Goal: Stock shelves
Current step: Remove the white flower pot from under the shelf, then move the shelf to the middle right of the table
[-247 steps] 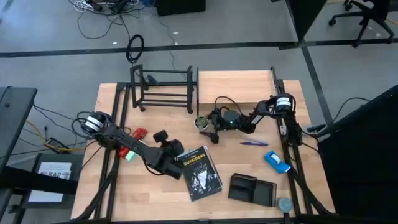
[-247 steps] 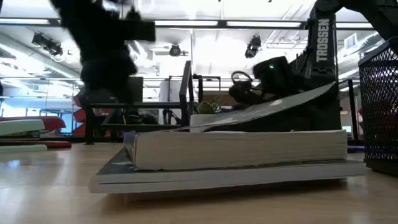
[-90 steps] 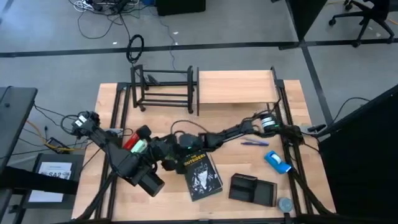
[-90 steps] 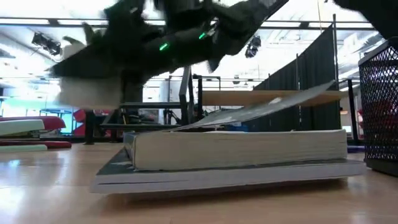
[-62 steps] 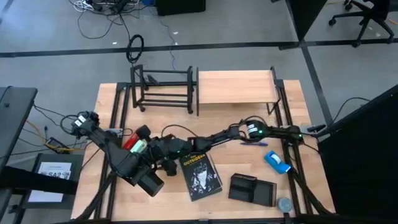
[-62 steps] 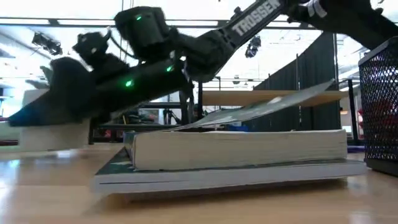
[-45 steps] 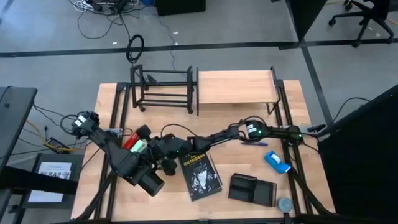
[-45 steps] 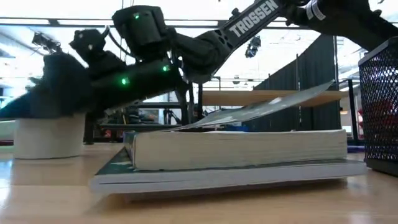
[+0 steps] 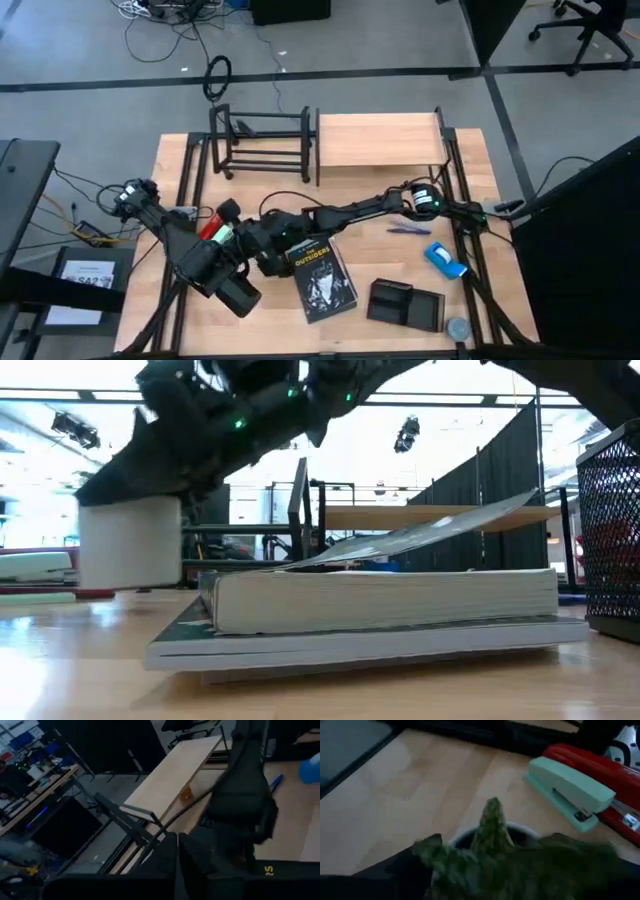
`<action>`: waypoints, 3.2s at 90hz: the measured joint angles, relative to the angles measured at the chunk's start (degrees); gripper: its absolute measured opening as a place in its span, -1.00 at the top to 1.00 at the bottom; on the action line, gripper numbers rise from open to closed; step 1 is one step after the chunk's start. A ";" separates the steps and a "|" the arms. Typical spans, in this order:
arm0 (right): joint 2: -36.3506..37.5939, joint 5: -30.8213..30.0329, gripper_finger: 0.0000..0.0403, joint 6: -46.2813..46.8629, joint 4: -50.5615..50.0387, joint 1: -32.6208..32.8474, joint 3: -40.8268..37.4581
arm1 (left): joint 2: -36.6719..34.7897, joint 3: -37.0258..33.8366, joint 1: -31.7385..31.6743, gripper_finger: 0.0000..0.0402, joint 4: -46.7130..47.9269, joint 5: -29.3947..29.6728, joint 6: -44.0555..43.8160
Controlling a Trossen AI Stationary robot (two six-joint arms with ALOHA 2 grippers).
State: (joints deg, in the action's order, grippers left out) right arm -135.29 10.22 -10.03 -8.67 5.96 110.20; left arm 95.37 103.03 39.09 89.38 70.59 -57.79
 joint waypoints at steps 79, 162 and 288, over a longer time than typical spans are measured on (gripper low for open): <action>12.67 -13.55 -0.59 -6.15 -25.09 -2.13 -0.66 | -0.03 5.97 0.35 1.00 -7.21 3.62 10.98; 30.79 -6.57 0.09 -4.03 -40.77 -67.12 -11.03 | -0.02 4.63 -11.81 1.00 -5.05 13.27 19.87; 17.44 -10.69 0.96 3.28 -55.29 -59.21 -10.22 | -0.02 4.64 -13.81 1.00 -6.18 2.51 19.87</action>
State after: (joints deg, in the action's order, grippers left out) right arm -117.85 -0.47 -6.75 -63.96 -53.25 99.98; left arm 95.35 107.67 25.28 83.20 73.09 -37.92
